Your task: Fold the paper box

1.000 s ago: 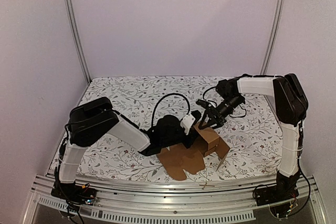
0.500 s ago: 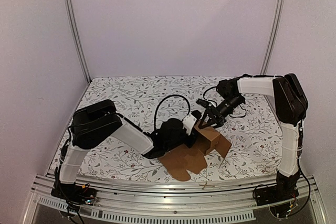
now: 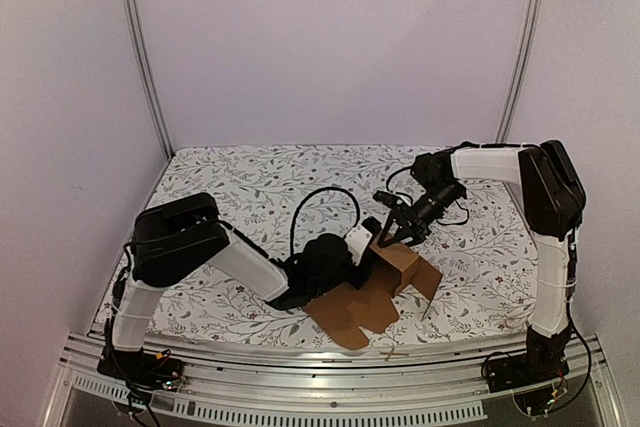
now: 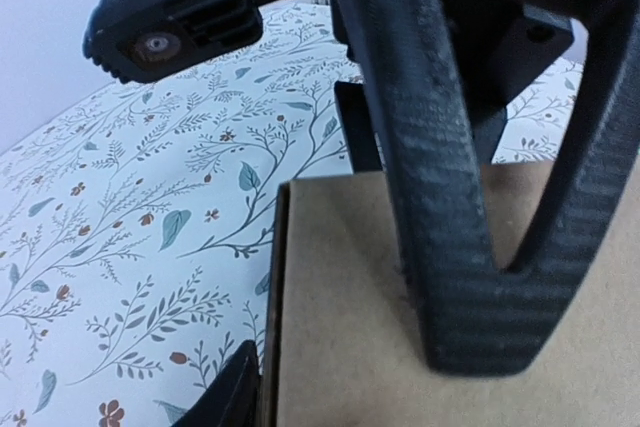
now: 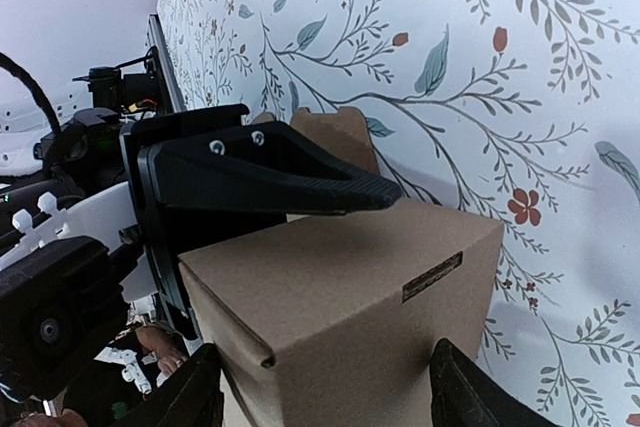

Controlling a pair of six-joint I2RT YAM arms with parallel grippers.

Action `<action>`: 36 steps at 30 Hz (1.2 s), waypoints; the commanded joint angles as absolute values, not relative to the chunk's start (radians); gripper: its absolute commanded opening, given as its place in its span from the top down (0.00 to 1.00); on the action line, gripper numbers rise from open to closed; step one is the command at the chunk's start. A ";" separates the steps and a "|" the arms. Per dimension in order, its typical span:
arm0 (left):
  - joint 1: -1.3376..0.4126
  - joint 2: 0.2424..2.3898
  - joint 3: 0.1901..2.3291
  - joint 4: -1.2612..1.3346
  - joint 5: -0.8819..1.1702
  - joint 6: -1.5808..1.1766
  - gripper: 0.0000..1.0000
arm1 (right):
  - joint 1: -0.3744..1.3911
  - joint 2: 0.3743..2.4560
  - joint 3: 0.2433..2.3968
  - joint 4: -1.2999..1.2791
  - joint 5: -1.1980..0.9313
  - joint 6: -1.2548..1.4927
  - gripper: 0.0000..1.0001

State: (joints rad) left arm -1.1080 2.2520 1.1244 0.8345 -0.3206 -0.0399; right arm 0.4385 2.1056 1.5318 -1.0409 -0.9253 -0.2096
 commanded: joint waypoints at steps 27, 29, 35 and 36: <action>-1.084 1.949 0.816 0.727 -0.201 -0.091 0.59 | 0.437 2.181 1.735 -1.192 -0.861 -0.240 0.21; -1.083 1.904 0.813 0.675 -0.210 -0.085 0.57 | 0.416 2.152 1.775 -1.236 -0.856 -0.274 0.20; -1.083 1.723 0.881 0.372 -0.295 -0.078 0.48 | 0.296 2.037 1.819 -1.301 -0.850 -0.300 0.17; -1.083 1.699 0.909 0.319 -0.316 -0.080 0.44 | 0.282 2.021 1.809 -1.312 -0.841 -0.315 0.17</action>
State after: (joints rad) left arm -1.0943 1.8030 0.8318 0.5766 -0.2455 -0.0784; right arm 0.3656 2.1330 1.7931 -1.2404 -0.8680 -0.2668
